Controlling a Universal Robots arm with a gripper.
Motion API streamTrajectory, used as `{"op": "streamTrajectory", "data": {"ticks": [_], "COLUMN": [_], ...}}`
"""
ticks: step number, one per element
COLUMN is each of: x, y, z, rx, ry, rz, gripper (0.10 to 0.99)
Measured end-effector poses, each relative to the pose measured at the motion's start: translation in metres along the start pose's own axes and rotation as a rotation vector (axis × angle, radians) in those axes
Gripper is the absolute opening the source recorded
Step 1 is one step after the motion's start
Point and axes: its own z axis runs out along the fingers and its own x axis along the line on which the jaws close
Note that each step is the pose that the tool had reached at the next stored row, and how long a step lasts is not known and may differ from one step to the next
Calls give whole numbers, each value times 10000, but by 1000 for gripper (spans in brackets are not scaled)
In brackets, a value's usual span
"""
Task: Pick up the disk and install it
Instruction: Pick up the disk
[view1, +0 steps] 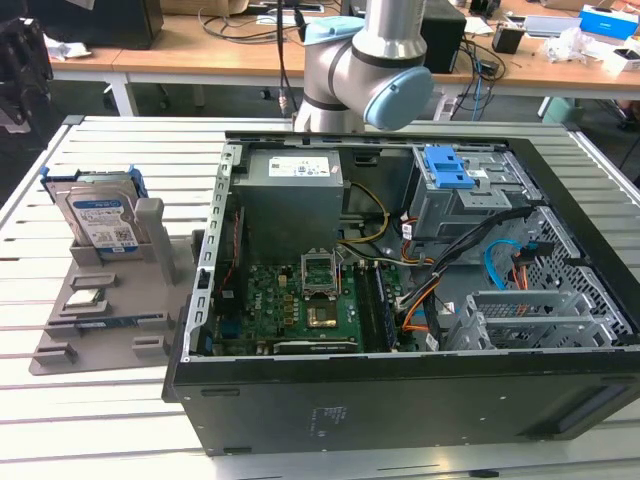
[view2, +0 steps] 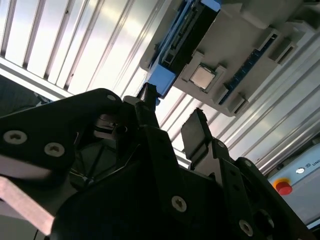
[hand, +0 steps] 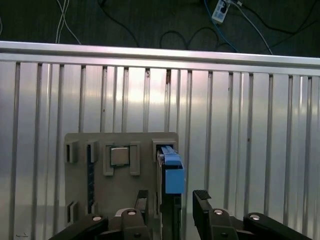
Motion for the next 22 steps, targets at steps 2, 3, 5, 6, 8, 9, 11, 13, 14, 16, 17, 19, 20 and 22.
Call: {"op": "streamTrajectory", "data": {"ticks": [2, 3, 5, 6, 8, 9, 11, 13, 14, 16, 17, 19, 20, 22], "x": [-27, -39, -62, -67, -80, -87, -97, -103, -105, -113, -116, -121, -124, -127], "y": [-3, -4, -7, -8, -11, -12, -14, -14, -14, -15, -16, -16, -16, -17], "z": [5, 7, 14, 16, 22, 28, 35, 41, 43, 53, 59, 69, 74, 80], "rx": [0, -1, 0, 0, 0, 0, 0, 0, 0, 0, -1, 0, 0, 0], "ry": [0, 0, 1, 0, 0, 0, 0, 0, 0, 0, 1, 1, 0, 1], "rz": [-1, 0, 0, 0, 0, -1, -1, 0, -1, 0, -1, 0, 0, 0], "gripper": [482, 482, 482, 482, 482, 482, 482, 482, 482, 482, 482, 482, 482, 482]}}
